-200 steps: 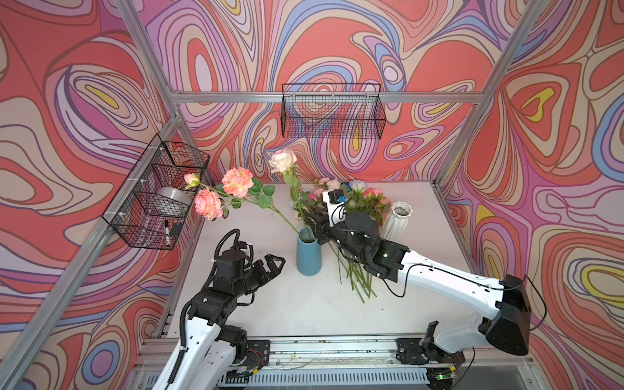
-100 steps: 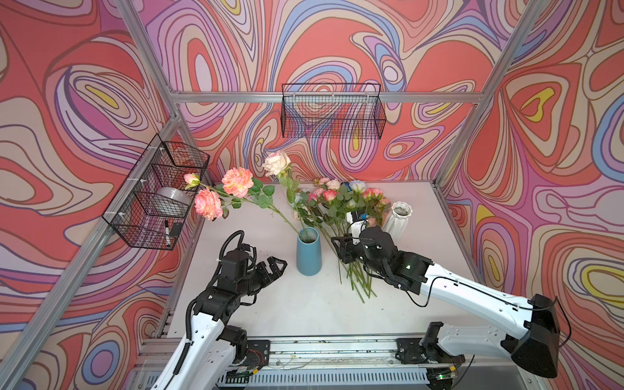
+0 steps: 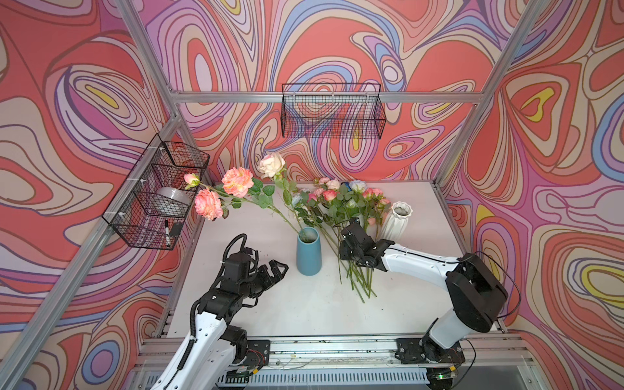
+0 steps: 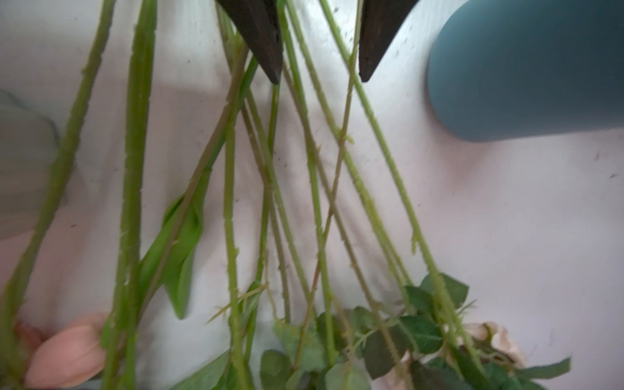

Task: Arrange flowers in a vase
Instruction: Pick up the flower from the flowers.

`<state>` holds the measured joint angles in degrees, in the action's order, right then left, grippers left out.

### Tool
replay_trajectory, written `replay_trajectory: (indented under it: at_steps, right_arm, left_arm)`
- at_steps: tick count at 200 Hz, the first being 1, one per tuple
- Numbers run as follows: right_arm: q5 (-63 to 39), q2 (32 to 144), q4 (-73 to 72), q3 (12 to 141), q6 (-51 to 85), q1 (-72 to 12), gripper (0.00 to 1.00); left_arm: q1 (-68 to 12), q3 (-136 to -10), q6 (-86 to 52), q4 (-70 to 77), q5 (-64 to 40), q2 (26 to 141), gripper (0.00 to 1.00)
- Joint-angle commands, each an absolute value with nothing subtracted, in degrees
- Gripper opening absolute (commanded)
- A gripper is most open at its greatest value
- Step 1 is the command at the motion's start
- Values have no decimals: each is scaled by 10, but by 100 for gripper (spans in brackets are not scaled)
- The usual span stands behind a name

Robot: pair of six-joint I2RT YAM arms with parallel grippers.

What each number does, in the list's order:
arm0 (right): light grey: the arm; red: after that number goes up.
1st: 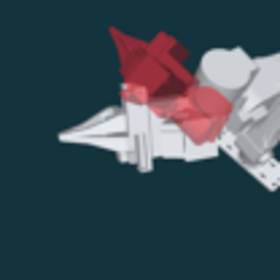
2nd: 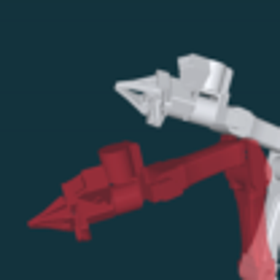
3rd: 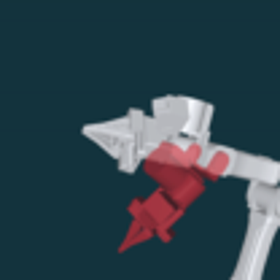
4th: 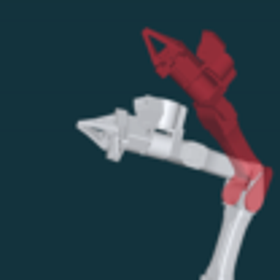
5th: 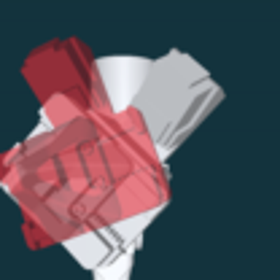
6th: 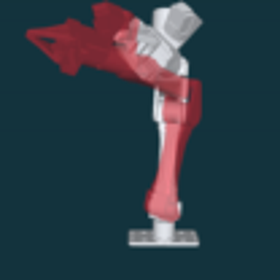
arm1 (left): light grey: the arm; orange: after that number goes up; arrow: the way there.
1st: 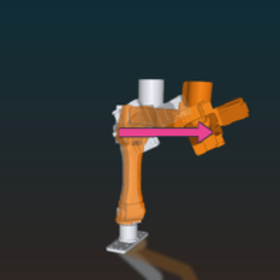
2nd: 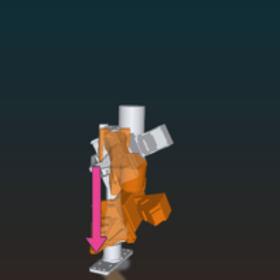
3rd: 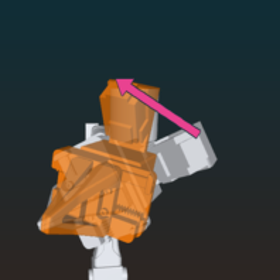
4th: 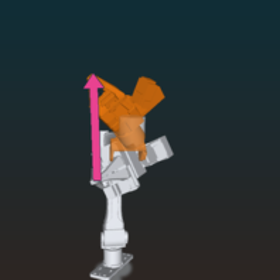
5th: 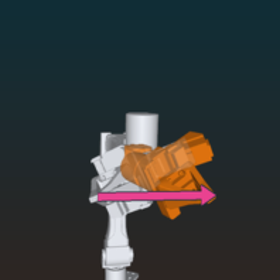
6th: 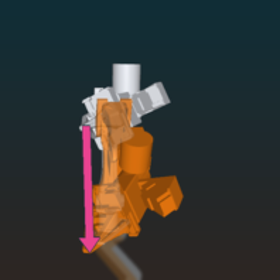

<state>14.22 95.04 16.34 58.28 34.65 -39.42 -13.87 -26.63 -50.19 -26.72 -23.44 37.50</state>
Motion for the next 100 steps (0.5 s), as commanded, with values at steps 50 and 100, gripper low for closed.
replay_trajectory:
  at_steps: [50,100]
  right_arm:
    - [260,1080,222,719,311,-351,33]
    - [303,1151,267,783,299,-348,29]
  left_arm:
    - [-135,-253,-509,-257,-239,370,97]
    - [-135,-252,-509,-256,-240,369,97]
